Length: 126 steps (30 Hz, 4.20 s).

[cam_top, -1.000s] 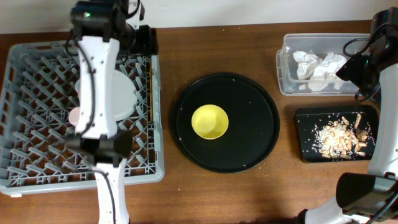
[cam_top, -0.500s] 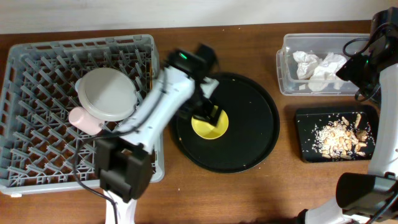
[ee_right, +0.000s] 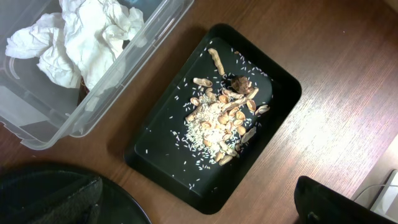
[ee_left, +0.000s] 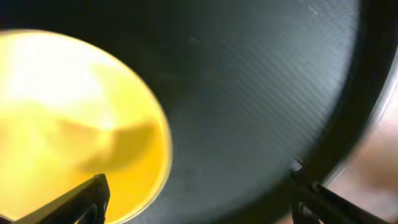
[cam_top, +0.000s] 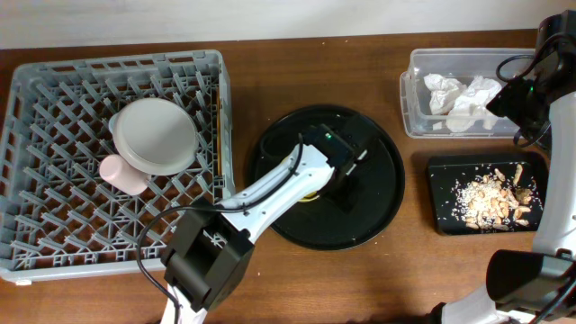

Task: Sort waste into correct bins and load items into the dishwasher rack
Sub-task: 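Move the left gripper to the yellow bowl and grasp its rim, then carry the yellow bowl into the dish rack's left side and lower it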

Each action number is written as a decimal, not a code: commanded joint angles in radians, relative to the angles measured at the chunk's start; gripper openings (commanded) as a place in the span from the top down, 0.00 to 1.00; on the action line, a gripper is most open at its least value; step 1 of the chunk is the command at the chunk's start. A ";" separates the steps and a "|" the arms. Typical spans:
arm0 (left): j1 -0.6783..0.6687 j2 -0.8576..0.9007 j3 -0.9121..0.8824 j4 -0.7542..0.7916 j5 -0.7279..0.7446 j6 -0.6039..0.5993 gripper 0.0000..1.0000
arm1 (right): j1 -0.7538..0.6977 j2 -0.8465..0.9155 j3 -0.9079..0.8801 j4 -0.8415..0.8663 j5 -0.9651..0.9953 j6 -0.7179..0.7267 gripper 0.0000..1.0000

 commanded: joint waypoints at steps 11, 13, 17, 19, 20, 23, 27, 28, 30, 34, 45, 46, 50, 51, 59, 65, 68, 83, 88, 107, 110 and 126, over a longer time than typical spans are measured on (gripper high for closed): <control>-0.009 0.124 -0.008 0.053 0.011 -0.038 0.25 | -0.006 0.007 0.006 -0.003 0.019 0.005 0.01; -0.009 0.124 -0.007 0.057 0.011 -0.038 0.36 | -0.006 0.007 0.006 -0.003 0.019 0.005 0.01; -0.008 0.123 -0.007 0.058 -0.024 -0.039 0.56 | -0.006 0.007 0.006 -0.003 0.019 0.005 0.01; -0.008 0.122 0.000 0.054 -0.039 -0.038 0.62 | -0.006 0.007 0.006 -0.003 0.019 0.005 0.01; -0.008 0.121 0.005 0.050 -0.038 -0.039 0.66 | -0.006 0.007 0.006 -0.003 0.019 0.005 0.01; -0.008 0.121 0.022 0.034 -0.038 -0.042 0.74 | -0.006 0.007 0.006 -0.003 0.019 0.005 0.01; -0.009 0.121 0.025 0.031 -0.038 -0.042 0.92 | -0.006 0.007 0.006 -0.003 0.019 0.005 0.01; -0.010 0.121 0.026 0.029 -0.038 -0.045 0.93 | -0.006 0.007 0.006 -0.003 0.019 0.005 0.01; -0.011 0.119 0.045 0.001 -0.038 -0.070 0.97 | -0.006 0.007 0.006 -0.003 0.019 0.005 0.01; 0.010 0.092 0.166 -0.122 -0.040 -0.082 0.99 | -0.006 0.007 0.006 -0.003 0.019 0.005 0.01; 0.288 -0.215 0.438 -0.368 -0.166 -0.184 0.99 | -0.006 0.007 0.006 -0.003 0.019 0.005 0.01; 0.336 -0.245 0.438 -0.384 -0.166 -0.184 0.99 | -0.006 0.007 0.006 -0.003 0.019 0.005 0.01; 0.608 -0.339 0.438 -0.445 -0.103 -0.184 0.99 | -0.006 0.007 0.006 -0.003 0.019 0.005 0.01; 0.673 -0.348 0.438 -0.451 -0.067 -0.183 0.99 | -0.006 0.007 0.006 -0.003 0.019 0.005 0.01; 1.192 -0.314 0.353 -0.384 0.553 -0.035 0.99 | -0.006 0.007 0.006 -0.003 0.019 0.005 0.01; 1.430 -0.243 0.207 -0.277 0.985 0.114 0.99 | -0.006 0.007 0.006 -0.003 0.019 0.005 0.02; 1.504 -0.191 0.150 -0.219 1.126 0.146 0.99 | -0.006 0.007 0.006 -0.003 0.019 0.005 0.01; 1.689 -0.033 0.051 -0.259 1.250 0.315 0.99 | -0.006 0.007 0.006 -0.003 0.019 0.005 0.01; 1.694 -0.032 -0.084 -0.210 1.257 0.323 0.99 | -0.006 0.007 0.006 -0.003 0.019 0.005 0.01; 1.823 -0.030 -0.164 -0.167 1.316 0.307 0.65 | -0.006 0.007 0.006 -0.003 0.019 0.005 0.01; 1.846 -0.030 -0.164 -0.170 1.313 0.307 0.44 | -0.006 0.007 0.006 -0.003 0.019 0.005 0.01; 1.956 -0.030 -0.005 -0.234 1.023 0.142 0.37 | -0.006 0.007 0.006 -0.003 0.019 0.005 0.01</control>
